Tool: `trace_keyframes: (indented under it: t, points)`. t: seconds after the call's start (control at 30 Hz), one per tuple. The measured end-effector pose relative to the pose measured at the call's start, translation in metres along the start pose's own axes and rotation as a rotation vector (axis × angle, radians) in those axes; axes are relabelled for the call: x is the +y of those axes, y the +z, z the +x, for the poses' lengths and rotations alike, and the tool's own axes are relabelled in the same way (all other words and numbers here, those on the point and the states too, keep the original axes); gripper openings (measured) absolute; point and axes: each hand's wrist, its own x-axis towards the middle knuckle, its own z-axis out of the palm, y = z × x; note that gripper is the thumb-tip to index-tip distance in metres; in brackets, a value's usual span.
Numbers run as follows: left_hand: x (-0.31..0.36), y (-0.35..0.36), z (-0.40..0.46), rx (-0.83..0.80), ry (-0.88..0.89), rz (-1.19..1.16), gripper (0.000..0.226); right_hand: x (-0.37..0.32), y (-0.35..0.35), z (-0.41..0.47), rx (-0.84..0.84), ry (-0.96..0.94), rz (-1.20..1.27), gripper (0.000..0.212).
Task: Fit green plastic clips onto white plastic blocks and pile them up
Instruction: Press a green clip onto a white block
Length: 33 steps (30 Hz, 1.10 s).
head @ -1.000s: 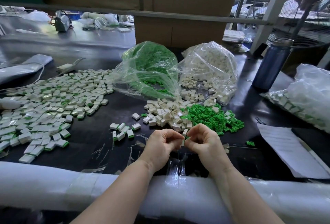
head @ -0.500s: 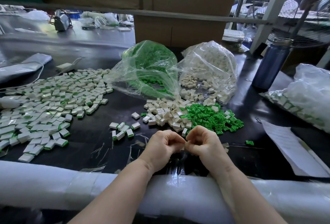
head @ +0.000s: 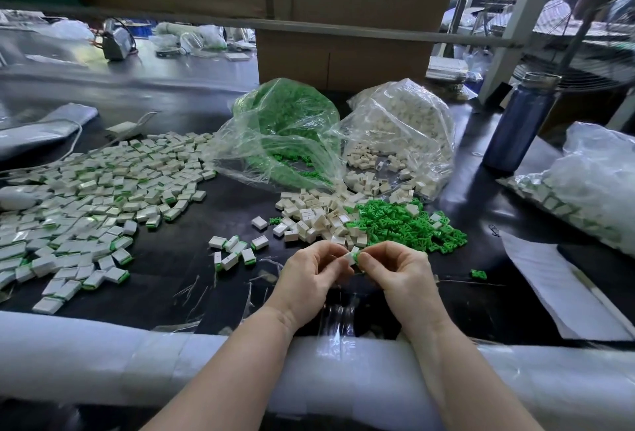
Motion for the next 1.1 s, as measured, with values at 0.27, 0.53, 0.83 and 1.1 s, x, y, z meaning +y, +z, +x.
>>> trace_keyframes:
  t: [0.27,0.53,0.83,1.1]
  points:
    - [-0.0003,-0.0023,0.0,-0.016,-0.02,0.071,0.006,0.0036,0.0014,0.001,-0.007,0.011,-0.192,0.018]
    - [-0.0009,-0.0019,-0.002,-0.035,0.007,0.201,0.009,0.0042,-0.0005,0.0012,-0.07,0.028,-0.238,0.021]
    - [-0.0042,-0.0019,-0.0009,-0.02,0.006,0.241,0.01,0.0041,-0.0008,0.0013,-0.109,0.039,-0.227,0.019]
    - [-0.0025,-0.0015,-0.0012,-0.055,0.042,0.317,0.012,0.0044,-0.0041,0.0016,-0.152,0.04,-0.225,0.022]
